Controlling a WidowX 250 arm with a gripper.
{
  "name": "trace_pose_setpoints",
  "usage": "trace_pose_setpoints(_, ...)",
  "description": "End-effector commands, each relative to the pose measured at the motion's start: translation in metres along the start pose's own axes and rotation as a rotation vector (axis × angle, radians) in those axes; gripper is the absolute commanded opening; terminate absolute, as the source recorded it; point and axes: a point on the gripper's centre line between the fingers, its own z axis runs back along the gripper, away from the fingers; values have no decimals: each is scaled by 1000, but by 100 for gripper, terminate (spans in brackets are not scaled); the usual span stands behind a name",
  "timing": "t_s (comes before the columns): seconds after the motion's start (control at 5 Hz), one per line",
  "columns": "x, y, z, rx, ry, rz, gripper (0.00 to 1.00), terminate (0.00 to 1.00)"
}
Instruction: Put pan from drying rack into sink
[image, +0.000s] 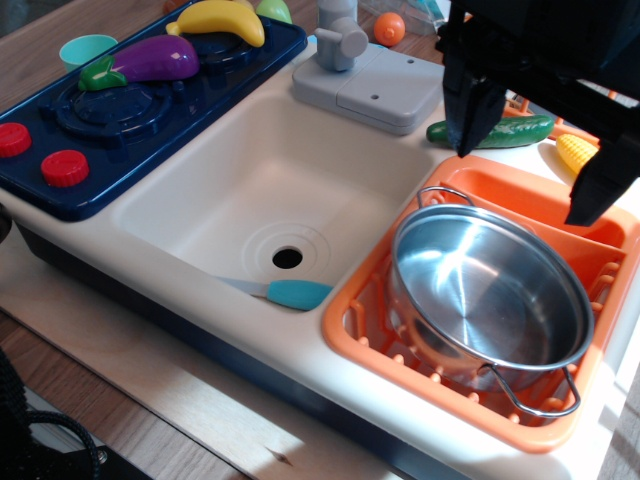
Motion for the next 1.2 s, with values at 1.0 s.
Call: trace_pose_setpoints(1.0,-22,-17,0,50,10,701,100,0)
